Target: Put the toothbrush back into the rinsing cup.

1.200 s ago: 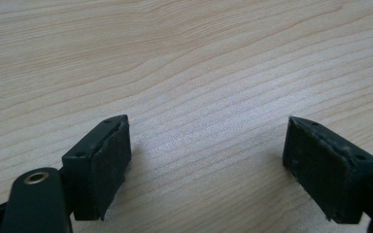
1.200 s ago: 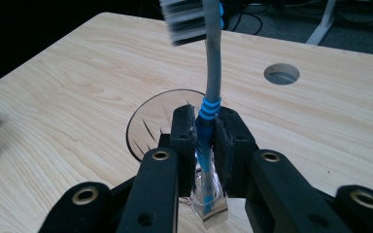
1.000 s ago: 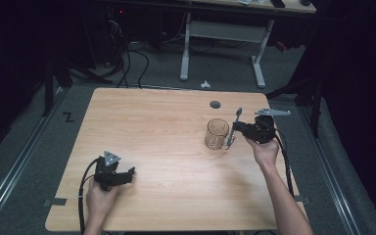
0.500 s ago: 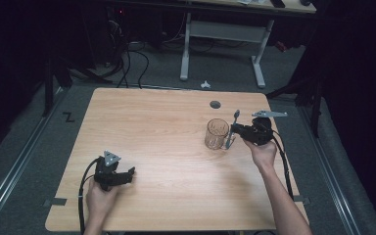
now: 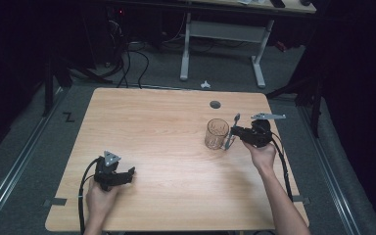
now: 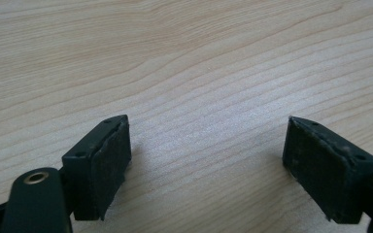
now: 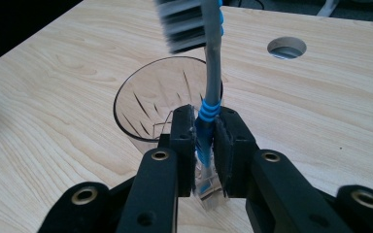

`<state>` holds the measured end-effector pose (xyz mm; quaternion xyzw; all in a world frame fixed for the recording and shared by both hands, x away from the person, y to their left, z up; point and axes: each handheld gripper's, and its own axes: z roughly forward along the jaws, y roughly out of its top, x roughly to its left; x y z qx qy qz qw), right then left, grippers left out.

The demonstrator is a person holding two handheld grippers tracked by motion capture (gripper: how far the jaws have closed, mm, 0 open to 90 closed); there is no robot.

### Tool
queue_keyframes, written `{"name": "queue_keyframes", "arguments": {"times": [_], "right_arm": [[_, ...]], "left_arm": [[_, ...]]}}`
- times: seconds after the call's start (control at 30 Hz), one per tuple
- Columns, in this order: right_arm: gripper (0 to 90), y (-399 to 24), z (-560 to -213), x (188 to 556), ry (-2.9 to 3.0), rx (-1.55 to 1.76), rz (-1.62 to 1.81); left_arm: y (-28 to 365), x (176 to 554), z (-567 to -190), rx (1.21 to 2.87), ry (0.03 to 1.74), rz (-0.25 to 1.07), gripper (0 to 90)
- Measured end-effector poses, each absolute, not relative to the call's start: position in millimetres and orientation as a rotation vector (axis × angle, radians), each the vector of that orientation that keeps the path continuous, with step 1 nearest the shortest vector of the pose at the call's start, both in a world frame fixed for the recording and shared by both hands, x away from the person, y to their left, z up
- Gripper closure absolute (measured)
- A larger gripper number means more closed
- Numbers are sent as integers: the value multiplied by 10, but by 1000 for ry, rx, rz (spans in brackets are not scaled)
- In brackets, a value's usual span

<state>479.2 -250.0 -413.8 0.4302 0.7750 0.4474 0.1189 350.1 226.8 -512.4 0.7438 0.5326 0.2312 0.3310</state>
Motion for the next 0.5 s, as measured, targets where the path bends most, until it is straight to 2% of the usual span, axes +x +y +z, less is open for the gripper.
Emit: {"name": "queue_keyframes", "arguments": {"times": [0.33,0.5], "right_arm": [[781,-2488,-4167,4798,2271,1261,1313],[715,-2510,-4179,4800,2281,1265,1326]], "left_arm": [[2268,3501,-5124,1944,1392,605,182],[2268,3501,-5124,1945,1392,605,182]]}}
